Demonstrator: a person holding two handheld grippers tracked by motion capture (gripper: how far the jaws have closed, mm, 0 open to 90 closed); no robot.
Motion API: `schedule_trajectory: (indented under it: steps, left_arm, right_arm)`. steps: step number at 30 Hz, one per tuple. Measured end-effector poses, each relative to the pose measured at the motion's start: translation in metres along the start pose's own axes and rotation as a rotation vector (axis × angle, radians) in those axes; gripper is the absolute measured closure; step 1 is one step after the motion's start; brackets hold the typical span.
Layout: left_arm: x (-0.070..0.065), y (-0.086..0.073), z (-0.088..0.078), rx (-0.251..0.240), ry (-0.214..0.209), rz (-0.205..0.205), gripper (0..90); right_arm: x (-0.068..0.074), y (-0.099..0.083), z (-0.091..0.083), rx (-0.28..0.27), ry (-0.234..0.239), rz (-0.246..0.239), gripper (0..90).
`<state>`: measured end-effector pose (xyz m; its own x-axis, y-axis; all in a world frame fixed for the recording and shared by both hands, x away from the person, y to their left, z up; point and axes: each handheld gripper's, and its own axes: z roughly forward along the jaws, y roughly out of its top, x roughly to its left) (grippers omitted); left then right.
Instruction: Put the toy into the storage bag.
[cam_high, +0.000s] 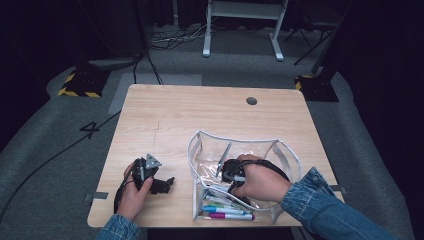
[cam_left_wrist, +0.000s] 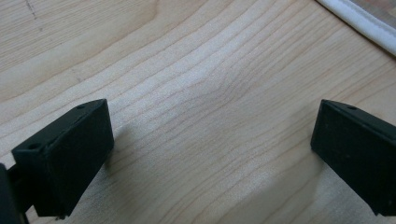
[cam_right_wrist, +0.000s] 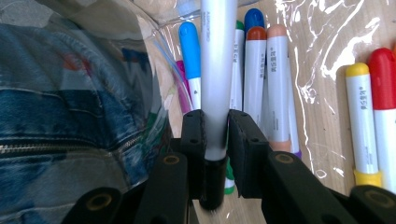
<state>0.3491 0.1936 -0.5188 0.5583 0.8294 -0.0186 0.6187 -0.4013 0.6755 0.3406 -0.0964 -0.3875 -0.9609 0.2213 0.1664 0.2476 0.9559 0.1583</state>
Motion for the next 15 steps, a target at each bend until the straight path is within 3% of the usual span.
schedule_trajectory:
  steps: [2, 3, 5, 6, 8, 15]
  left_arm:
    - [0.0, 0.0, 0.0, 0.0, 0.0, 0.0, 0.0]
    - [0.0, 0.0, 0.0, 0.0, 0.0, 0.0, 0.0]
    - [0.0, 0.0, 0.0, 0.0, 0.0, 0.0, 0.0]
    - [0.0, 0.0, 0.0, 0.0, 0.0, 0.0, 0.0]
    - [0.0, 0.0, 0.0, 0.0, 0.0, 0.0, 0.0]
    - [0.0, 0.0, 0.0, 0.0, 0.0, 0.0, 0.0]
  right_arm:
    - [-0.001, 0.0, 0.004, -0.033, -0.045, -0.001, 55.9]
    - [-0.002, 0.001, 0.005, -0.066, -0.099, -0.017, 48.6]
    - [-0.003, 0.002, 0.001, -0.105, -0.197, -0.066, 45.4]
    - [-0.004, 0.002, -0.003, -0.126, -0.217, -0.069, 43.5]
    - [-0.006, 0.0, -0.011, -0.194, -0.236, -0.046, 41.0]
    - [-0.012, -0.018, -0.046, -0.358, -0.265, 0.028, 39.5]
